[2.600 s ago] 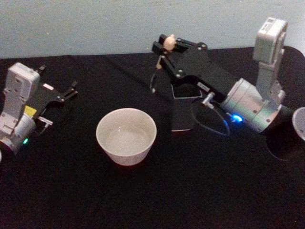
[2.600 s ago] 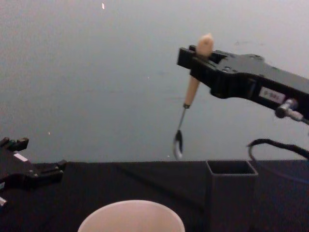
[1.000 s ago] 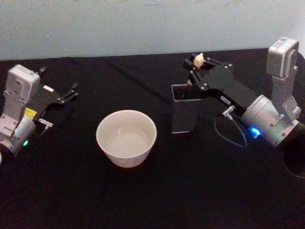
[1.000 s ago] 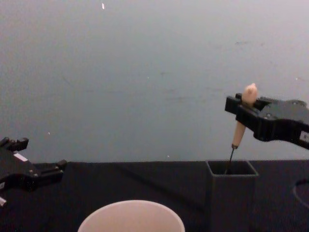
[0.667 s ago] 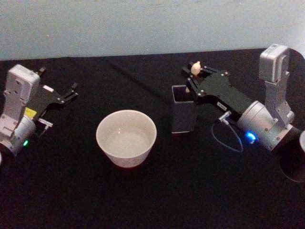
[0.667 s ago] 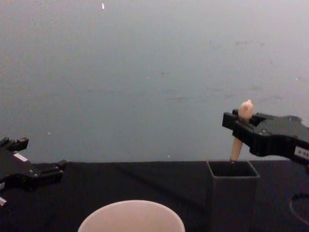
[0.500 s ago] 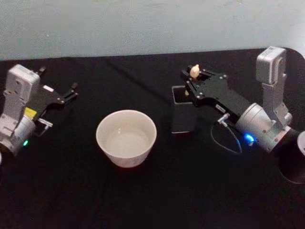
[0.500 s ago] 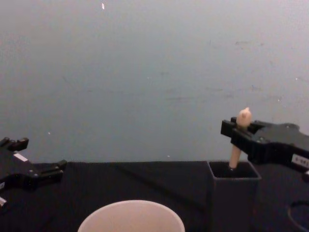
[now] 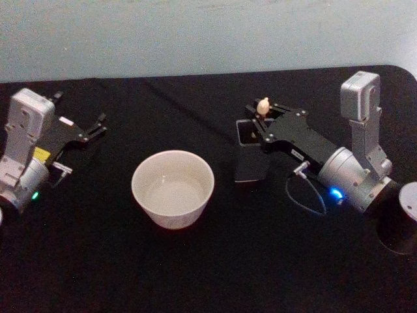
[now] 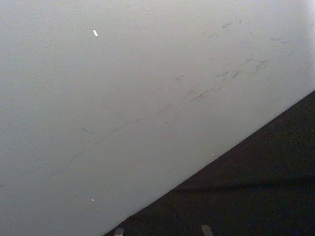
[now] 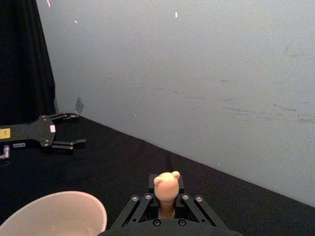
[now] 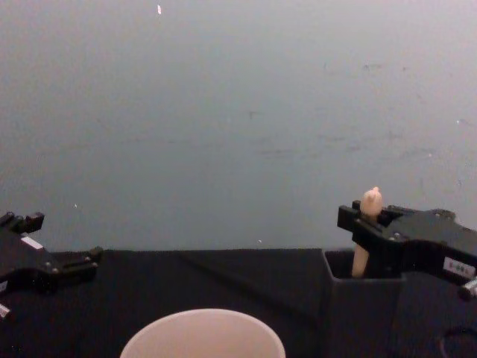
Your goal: Pick up the stirring spoon with one hand, stir inside the cup, then place it back in its original position.
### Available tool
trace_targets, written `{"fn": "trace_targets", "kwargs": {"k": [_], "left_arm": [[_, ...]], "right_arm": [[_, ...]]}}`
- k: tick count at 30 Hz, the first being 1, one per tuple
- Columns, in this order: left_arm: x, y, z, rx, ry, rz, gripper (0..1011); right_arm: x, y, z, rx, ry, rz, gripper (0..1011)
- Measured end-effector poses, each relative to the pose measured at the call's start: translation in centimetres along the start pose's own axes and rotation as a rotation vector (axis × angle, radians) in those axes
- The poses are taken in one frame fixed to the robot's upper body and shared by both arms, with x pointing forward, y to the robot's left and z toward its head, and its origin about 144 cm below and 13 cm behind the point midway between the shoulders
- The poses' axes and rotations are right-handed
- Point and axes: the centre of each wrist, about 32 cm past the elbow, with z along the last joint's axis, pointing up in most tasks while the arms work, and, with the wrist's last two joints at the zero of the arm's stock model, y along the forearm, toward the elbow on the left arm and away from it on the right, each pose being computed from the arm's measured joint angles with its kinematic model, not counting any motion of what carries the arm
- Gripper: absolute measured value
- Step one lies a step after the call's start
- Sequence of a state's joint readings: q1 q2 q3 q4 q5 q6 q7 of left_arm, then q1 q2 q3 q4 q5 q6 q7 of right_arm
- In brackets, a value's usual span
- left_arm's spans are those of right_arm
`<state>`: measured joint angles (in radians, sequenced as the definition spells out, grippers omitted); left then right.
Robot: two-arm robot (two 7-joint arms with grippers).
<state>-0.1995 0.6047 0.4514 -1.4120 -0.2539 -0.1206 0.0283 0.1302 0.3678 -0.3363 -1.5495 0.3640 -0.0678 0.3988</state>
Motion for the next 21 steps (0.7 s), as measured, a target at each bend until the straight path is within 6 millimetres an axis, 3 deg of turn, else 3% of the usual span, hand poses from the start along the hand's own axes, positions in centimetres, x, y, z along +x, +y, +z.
{"fn": "trace_targets", "kwargs": {"k": [14, 21], "left_arm": [[0.00, 0.00, 0.00, 0.000, 0.000, 0.000, 1001], [0.00, 0.00, 0.00, 0.000, 0.000, 0.000, 1001]], "right_arm": [[0.01, 0.00, -0.02, -0.001, -0.004, 0.000, 161], [0.02, -0.02, 0.00, 0.001, -0.003, 0.000, 303]]}}
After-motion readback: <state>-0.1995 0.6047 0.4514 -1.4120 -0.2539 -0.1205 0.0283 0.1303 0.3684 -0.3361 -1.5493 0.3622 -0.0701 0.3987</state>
